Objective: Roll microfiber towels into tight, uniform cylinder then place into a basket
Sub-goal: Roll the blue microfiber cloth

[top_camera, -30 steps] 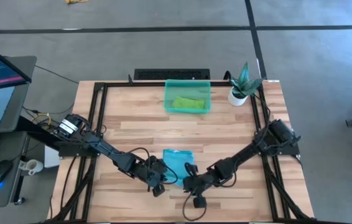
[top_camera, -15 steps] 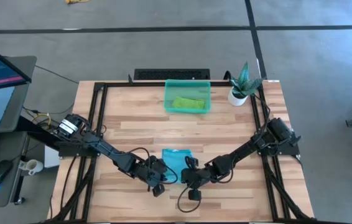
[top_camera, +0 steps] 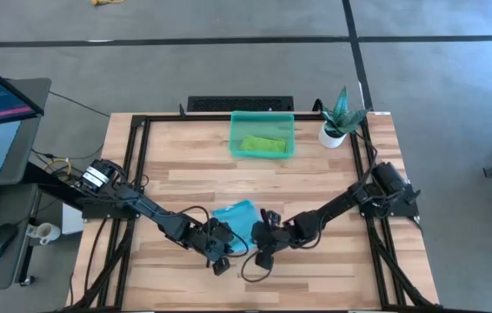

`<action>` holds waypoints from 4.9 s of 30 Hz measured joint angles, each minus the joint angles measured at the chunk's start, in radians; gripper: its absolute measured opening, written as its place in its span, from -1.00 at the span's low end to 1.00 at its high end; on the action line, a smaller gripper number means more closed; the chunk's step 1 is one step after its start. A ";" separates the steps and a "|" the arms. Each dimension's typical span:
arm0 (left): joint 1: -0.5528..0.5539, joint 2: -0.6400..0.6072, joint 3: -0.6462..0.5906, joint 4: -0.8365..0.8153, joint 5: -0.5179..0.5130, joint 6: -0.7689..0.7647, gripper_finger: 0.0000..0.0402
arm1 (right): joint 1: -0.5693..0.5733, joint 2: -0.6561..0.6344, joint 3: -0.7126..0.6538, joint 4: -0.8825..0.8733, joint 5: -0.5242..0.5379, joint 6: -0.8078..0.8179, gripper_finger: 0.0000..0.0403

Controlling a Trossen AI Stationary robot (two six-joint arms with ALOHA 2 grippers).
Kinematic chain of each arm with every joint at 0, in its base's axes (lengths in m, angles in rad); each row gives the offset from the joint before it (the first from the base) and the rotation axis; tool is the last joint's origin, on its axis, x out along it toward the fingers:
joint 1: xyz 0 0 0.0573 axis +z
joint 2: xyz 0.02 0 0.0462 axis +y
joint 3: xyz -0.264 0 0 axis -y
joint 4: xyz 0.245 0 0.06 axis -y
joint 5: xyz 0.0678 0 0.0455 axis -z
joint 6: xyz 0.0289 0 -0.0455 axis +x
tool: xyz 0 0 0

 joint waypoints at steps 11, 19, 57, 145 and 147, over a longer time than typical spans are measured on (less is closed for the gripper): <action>0.000 0.000 0.000 -0.031 -0.032 0.012 -0.89 | -0.074 0.026 0.001 0.009 -0.043 0.121 -0.63; 0.000 0.000 -0.001 -0.046 -0.042 0.056 -0.70 | -0.106 0.045 0.004 0.039 -0.080 0.130 -0.63; -0.041 0.083 0.061 0.030 -0.181 0.269 -0.20 | -0.104 0.048 0.000 0.055 -0.098 0.119 -0.63; -0.055 0.031 -0.044 -0.193 -0.257 0.064 -0.20 | -0.140 -0.101 -0.006 -0.068 -0.147 -0.019 -0.21; -0.055 0.031 -0.044 -0.195 -0.257 0.063 -0.20 | -0.139 -0.145 -0.003 -0.120 -0.093 -0.039 -0.21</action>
